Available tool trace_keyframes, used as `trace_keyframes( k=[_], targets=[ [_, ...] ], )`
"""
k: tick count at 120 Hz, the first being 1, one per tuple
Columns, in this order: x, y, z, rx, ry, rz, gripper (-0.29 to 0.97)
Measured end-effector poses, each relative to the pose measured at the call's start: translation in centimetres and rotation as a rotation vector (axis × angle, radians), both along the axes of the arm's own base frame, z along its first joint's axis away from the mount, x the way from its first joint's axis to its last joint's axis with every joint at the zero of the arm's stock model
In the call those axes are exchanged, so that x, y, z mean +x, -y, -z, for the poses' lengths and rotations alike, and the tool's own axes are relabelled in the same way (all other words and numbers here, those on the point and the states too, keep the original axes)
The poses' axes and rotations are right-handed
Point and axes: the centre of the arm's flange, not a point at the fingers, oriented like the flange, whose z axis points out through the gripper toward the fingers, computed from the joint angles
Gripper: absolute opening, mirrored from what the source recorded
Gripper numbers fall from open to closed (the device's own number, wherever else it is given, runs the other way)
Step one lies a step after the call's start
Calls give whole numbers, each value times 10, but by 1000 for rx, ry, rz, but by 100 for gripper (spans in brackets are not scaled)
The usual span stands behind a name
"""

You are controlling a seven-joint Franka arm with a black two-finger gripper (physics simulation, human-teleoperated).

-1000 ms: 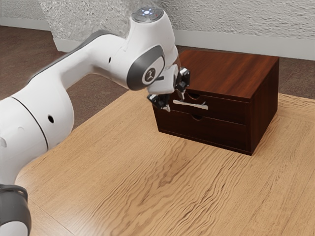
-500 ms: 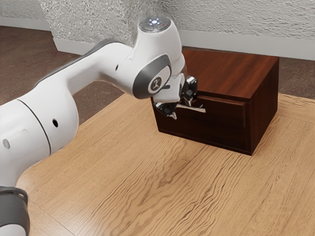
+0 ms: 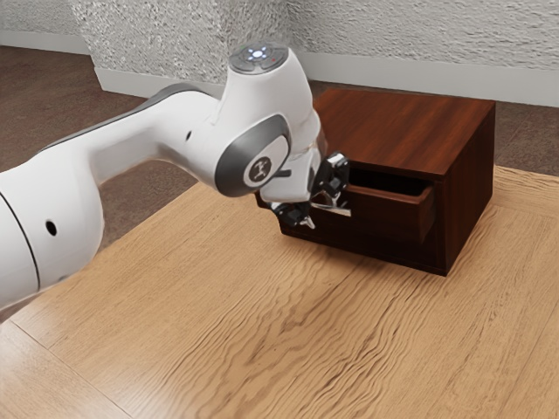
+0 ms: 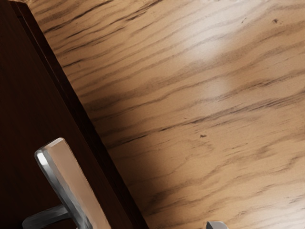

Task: Pull the drawer handle with one arm to open the drawer

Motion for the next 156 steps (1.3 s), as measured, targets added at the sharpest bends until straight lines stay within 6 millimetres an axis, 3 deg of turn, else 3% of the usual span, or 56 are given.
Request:
trace_keyframes(
  k=[40,58,119,125,131,140,149,156],
  targets=[
    [-35,-11,3,-31,-2,-1,34],
    [-58,-9,-7,-38,13,10,27],
    [-114,-3,-3,-60,13,21,37],
    [-121,-8,-14,-70,34,15,43],
    [-134,-17,-40,-90,80,6,49],
    [-153,-31,-93,-129,169,-16,55],
    [-140,-33,-170,-144,237,-96,59],
    [-142,-36,-193,-176,214,-197,61]
  ],
)
